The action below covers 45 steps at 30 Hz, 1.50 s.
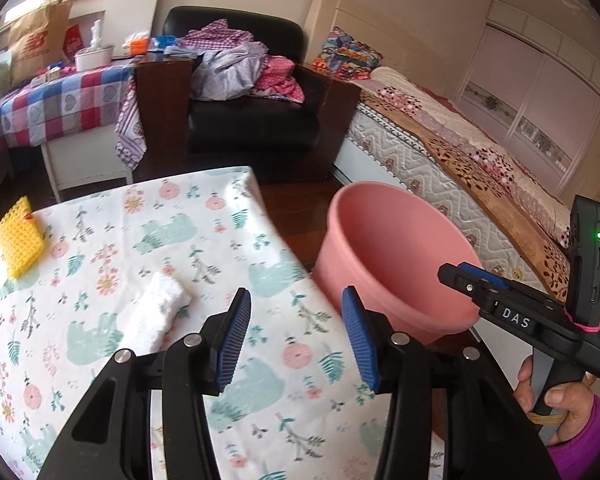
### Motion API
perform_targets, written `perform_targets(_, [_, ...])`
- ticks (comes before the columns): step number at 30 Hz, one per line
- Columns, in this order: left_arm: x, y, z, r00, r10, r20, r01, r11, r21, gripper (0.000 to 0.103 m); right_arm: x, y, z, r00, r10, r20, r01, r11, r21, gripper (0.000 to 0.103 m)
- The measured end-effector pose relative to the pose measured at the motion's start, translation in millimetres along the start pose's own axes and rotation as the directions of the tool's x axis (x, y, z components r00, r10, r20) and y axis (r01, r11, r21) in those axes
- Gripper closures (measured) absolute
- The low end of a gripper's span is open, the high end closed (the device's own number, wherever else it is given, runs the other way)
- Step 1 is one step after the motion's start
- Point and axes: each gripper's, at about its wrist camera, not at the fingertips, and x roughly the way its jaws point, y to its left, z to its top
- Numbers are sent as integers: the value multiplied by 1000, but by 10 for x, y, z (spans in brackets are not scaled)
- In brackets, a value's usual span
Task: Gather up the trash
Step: 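Move both open tools back over the table, then grasp the yellow foam net with the left tool while the right grasps the white styrofoam block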
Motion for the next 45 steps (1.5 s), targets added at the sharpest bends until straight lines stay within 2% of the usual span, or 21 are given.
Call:
perform_targets(6, [-203, 349, -87, 999, 41, 11, -40, 998, -55, 56, 31, 317, 2, 1000, 28, -14, -29, 999, -40, 65])
perform_targets(10, [-348, 584, -159, 997, 76, 18, -74, 993, -87, 52, 53, 560, -24, 997, 66, -36, -68, 995, -72, 65])
perform_targets(17, [-610, 1013, -296, 990, 141, 27, -134, 977, -167, 52, 104, 1013, -117, 986, 139, -88, -150, 980, -134, 65])
perform_targets(22, [-812, 1289, -446, 979, 203, 33, -193, 962, -193, 48, 189, 1379, -248, 968, 201, -151, -226, 959, -170, 65])
perform_targets(29, [-994, 1725, -536, 961, 276, 31, -257, 927, -273, 48, 401, 1966, -338, 914, 314, -259, -356, 925, -136, 65])
perform_targets(31, [-1016, 1819, -503, 955, 295, 35, -273, 918, -287, 48, 456, 2090, -347, 906, 327, -268, -366, 924, -110, 65])
perform_targets(32, [-1021, 1873, -472, 952, 304, 39, -280, 915, -291, 48, 483, 2140, -349, 906, 329, -266, -366, 925, -101, 62])
perform_targets(33, [-1022, 1919, -432, 948, 315, 45, -289, 911, -295, 48, 513, 2193, -353, 911, 319, -260, -353, 931, -96, 51])
perform_targets(34, [-1018, 1958, -389, 944, 326, 52, -297, 907, -298, 48, 542, 2214, -353, 916, 310, -255, -342, 935, -91, 48])
perform_targets(39, [-807, 2221, -127, 930, 365, 40, -334, 886, -321, 48, 699, 2236, -362, 928, 257, -269, -291, 952, -94, 47])
perform_targets(45, [-387, 2484, 81, 930, 369, 0, -338, 854, -396, 48, 726, 2279, -389, 938, 232, -257, -277, 948, -155, 47])
